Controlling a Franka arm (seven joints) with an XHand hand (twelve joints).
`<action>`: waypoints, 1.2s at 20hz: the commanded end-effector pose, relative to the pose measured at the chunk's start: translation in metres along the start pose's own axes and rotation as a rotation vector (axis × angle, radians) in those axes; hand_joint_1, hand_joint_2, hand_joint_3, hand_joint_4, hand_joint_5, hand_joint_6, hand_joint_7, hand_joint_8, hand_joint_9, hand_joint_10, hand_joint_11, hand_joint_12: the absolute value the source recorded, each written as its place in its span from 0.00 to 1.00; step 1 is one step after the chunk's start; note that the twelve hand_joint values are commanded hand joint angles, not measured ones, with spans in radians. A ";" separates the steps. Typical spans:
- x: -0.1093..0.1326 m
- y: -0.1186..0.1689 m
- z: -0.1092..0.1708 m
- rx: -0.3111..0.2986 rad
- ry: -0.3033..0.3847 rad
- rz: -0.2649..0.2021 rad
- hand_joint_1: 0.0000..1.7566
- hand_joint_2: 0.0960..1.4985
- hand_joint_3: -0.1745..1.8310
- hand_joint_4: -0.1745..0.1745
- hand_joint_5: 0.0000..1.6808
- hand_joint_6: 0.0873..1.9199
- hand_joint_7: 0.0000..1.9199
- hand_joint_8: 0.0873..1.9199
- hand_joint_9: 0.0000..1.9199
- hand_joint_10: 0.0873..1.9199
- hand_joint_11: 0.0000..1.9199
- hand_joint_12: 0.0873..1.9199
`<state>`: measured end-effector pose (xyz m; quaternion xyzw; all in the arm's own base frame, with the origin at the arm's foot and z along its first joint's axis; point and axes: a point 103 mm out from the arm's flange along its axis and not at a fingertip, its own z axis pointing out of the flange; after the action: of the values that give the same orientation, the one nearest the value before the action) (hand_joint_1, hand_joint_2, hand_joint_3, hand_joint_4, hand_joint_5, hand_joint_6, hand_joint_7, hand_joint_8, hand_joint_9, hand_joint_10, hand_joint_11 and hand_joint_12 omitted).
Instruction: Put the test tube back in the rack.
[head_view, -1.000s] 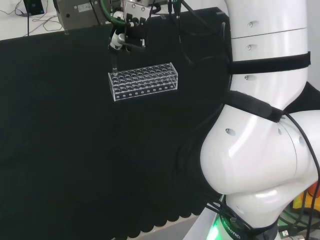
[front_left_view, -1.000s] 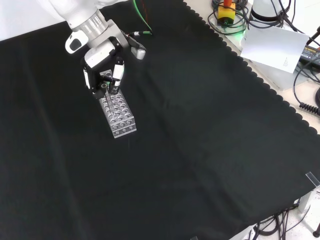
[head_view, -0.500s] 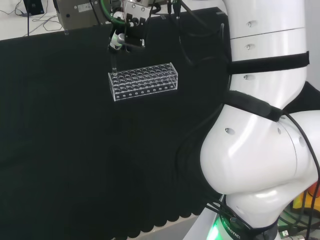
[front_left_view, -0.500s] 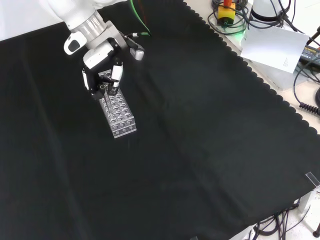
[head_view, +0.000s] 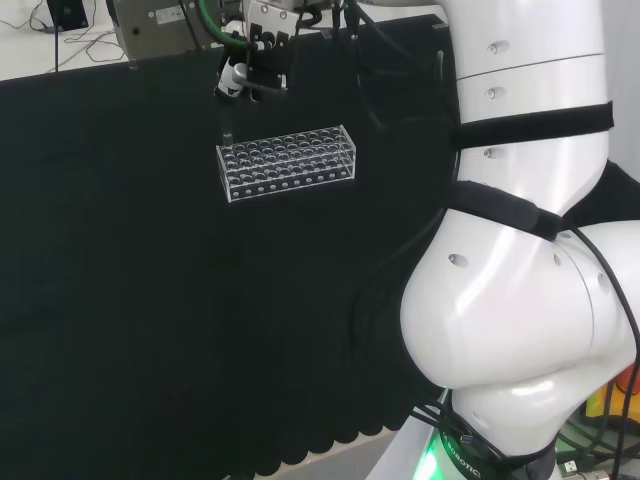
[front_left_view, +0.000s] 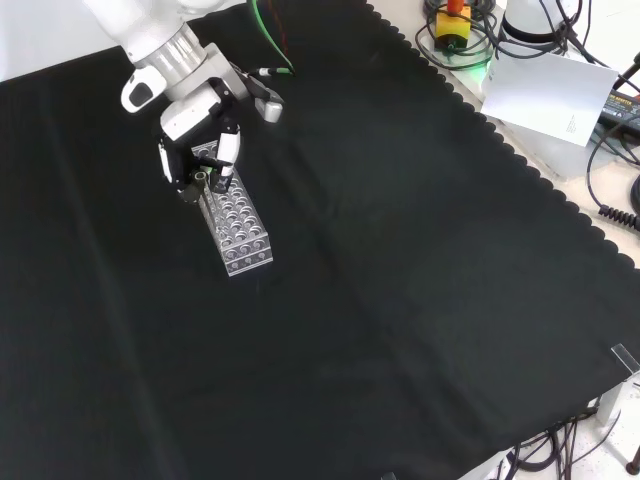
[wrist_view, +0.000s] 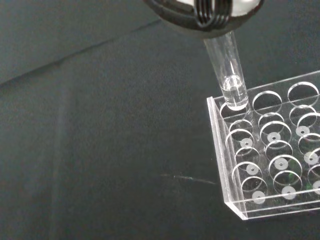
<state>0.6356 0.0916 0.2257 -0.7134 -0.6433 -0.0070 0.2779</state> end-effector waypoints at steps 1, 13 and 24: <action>0.004 0.007 0.013 0.005 -0.001 -0.005 0.80 0.68 0.09 0.00 0.62 0.24 0.56 0.57 0.59 0.41 0.69 0.42; -0.008 0.004 0.023 0.024 -0.024 0.007 0.80 0.68 0.09 0.00 0.62 0.24 0.56 0.57 0.59 0.41 0.69 0.43; -0.014 0.008 0.030 0.046 -0.021 0.012 0.80 0.68 0.09 0.00 0.62 0.24 0.56 0.57 0.59 0.41 0.69 0.43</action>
<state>0.6295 0.0931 0.1934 -0.7119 -0.6414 0.0171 0.2854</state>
